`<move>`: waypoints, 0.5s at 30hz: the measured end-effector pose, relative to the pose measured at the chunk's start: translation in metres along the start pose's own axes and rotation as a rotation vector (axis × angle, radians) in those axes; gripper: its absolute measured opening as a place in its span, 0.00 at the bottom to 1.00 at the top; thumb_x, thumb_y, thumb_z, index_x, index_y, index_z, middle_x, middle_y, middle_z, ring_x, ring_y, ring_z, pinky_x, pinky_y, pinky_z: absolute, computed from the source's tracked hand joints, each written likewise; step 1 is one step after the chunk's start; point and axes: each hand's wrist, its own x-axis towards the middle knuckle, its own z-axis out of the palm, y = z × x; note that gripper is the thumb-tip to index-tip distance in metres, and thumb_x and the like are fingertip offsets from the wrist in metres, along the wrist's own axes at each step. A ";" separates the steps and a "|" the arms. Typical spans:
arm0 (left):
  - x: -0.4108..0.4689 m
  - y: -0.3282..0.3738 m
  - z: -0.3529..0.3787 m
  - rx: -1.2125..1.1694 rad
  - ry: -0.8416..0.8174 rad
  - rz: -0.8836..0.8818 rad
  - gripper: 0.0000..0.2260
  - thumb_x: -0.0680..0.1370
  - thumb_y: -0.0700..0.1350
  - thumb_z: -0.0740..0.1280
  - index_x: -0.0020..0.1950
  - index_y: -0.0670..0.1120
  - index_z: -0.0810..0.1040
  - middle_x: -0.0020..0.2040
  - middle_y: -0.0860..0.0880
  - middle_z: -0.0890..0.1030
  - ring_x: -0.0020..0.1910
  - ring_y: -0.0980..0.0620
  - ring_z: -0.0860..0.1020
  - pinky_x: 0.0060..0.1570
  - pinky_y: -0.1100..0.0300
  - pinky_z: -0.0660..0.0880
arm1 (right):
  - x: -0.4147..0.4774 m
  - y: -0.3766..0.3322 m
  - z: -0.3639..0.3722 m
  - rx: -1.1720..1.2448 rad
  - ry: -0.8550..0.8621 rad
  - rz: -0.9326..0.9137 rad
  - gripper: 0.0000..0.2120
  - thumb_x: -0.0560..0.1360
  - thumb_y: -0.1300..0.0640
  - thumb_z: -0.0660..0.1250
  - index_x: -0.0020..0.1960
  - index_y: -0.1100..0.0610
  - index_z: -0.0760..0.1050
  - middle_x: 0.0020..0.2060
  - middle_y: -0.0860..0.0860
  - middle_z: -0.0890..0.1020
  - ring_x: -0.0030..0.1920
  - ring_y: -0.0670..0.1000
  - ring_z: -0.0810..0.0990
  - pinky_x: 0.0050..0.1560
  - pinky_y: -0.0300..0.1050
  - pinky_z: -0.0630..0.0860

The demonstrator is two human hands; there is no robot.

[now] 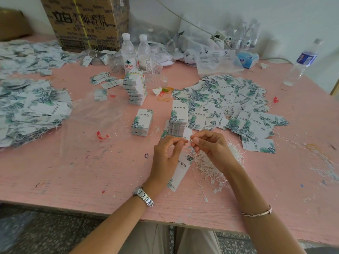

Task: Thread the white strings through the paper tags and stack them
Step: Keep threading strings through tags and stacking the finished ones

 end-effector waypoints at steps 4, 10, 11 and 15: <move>0.001 -0.003 0.000 0.316 -0.018 -0.103 0.15 0.83 0.54 0.58 0.63 0.52 0.80 0.59 0.55 0.82 0.58 0.52 0.75 0.54 0.58 0.62 | 0.001 -0.002 -0.002 0.071 0.048 -0.032 0.05 0.70 0.60 0.73 0.45 0.59 0.84 0.37 0.55 0.84 0.33 0.48 0.79 0.37 0.37 0.77; -0.001 0.001 -0.006 -0.002 -0.118 -0.260 0.13 0.76 0.56 0.65 0.57 0.55 0.83 0.47 0.54 0.86 0.47 0.54 0.84 0.50 0.47 0.80 | 0.004 -0.005 -0.009 0.204 0.170 -0.085 0.09 0.75 0.65 0.66 0.44 0.57 0.85 0.37 0.52 0.84 0.35 0.46 0.79 0.39 0.35 0.77; -0.002 0.001 -0.006 -0.060 -0.133 -0.273 0.10 0.76 0.54 0.67 0.55 0.57 0.83 0.45 0.55 0.86 0.46 0.53 0.84 0.49 0.49 0.81 | 0.005 -0.005 -0.011 0.232 0.203 -0.092 0.10 0.75 0.65 0.65 0.44 0.57 0.85 0.37 0.52 0.84 0.36 0.46 0.80 0.39 0.35 0.77; -0.002 0.002 -0.007 -0.251 -0.202 -0.310 0.10 0.77 0.40 0.73 0.55 0.52 0.83 0.47 0.54 0.86 0.49 0.52 0.84 0.48 0.59 0.80 | 0.007 -0.007 -0.019 0.255 0.369 -0.111 0.06 0.76 0.67 0.66 0.48 0.61 0.82 0.37 0.53 0.83 0.37 0.46 0.80 0.40 0.35 0.78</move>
